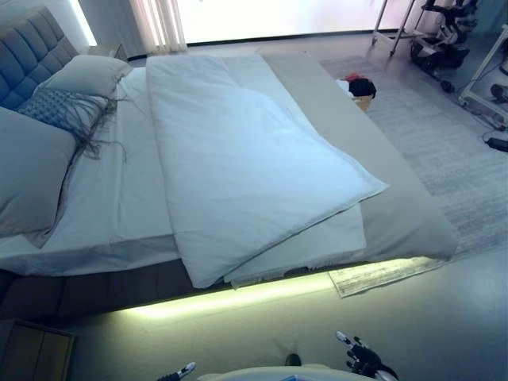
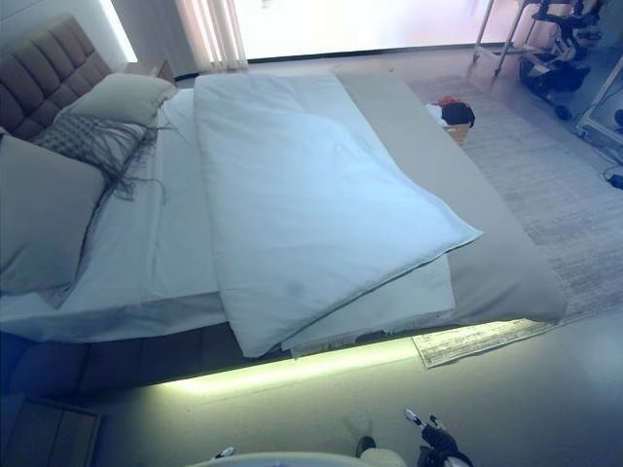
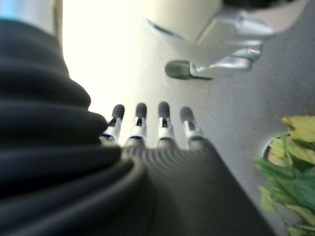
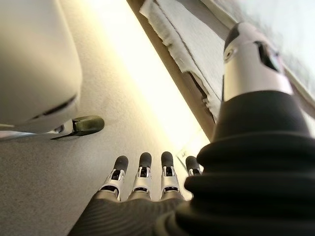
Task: Make the bed neatly
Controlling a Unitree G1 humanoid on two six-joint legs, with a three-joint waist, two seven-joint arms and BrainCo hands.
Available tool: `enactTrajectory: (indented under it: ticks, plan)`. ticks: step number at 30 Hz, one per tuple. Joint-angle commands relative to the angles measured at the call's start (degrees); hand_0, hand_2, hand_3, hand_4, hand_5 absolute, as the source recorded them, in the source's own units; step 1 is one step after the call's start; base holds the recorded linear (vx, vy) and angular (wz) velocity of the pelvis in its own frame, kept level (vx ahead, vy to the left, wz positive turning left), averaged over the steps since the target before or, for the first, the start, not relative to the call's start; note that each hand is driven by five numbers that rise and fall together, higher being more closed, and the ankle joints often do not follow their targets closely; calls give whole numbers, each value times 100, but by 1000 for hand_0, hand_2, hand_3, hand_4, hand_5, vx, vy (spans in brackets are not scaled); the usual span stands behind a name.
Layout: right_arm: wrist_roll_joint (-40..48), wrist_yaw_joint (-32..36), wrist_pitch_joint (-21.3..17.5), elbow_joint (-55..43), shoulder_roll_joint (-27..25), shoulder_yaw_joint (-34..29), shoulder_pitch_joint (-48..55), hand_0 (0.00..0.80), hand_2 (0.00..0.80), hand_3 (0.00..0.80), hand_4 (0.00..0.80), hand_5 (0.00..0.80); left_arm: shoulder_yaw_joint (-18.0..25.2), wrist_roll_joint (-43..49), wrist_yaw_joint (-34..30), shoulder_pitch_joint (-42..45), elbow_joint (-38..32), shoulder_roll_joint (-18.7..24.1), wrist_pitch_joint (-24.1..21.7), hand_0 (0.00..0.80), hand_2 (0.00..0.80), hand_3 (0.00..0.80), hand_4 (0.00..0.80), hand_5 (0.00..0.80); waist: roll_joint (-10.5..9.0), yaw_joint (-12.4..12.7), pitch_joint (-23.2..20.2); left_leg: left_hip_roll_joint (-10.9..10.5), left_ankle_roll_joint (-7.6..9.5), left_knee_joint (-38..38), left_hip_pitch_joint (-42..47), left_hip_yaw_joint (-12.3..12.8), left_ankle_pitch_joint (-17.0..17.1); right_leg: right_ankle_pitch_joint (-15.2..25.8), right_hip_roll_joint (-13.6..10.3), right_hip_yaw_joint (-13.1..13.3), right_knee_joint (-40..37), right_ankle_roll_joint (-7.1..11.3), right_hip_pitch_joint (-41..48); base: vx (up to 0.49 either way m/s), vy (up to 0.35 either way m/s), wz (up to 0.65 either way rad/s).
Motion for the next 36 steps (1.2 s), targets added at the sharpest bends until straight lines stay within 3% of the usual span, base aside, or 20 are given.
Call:
enactTrajectory:
  ticks: [1,2,6,13,25,36]
  plan:
    - [-160,41,-5,213,115,284,-480,0,0,0,0,0,-113,255,90,-363,220,-144,-259,0,0,0,0,0,-208,-84,-28,-220,112,-16,-288,-5,35,-486,-163,105,152,383,439,0,0,0]
    - [-197,79,26,210,99,313,-482,0,0,0,0,0,-165,271,289,-375,197,-147,-361,0,0,0,0,0,-201,-92,-22,-219,111,-16,-282,-3,35,-489,-163,107,148,383,444,0,0,0]
    - [-221,141,104,193,76,371,-453,0,0,0,0,0,-98,-187,-212,-377,107,-164,-252,0,0,0,0,0,-206,-98,-16,-213,105,-16,-256,9,22,-490,-158,111,137,378,467,0,0,0]
    - [-5,569,131,215,60,321,-374,0,0,0,0,0,-85,-47,86,-321,182,-133,-308,0,0,0,0,0,-227,-112,-33,-202,86,-16,-240,10,17,-498,-137,99,123,372,492,0,0,0]
    - [582,1342,504,190,111,319,-373,0,0,0,0,0,-75,13,262,-325,156,-182,-331,0,0,0,0,0,-222,-95,-47,-188,67,-16,-230,5,34,-513,-121,67,121,360,521,0,0,0]
    - [541,1066,636,261,91,252,-469,0,0,0,0,0,-138,63,311,-329,109,-175,-160,0,0,0,0,0,-138,-133,-7,-133,55,-16,-190,8,65,-599,-63,78,236,307,490,25,-37,0]
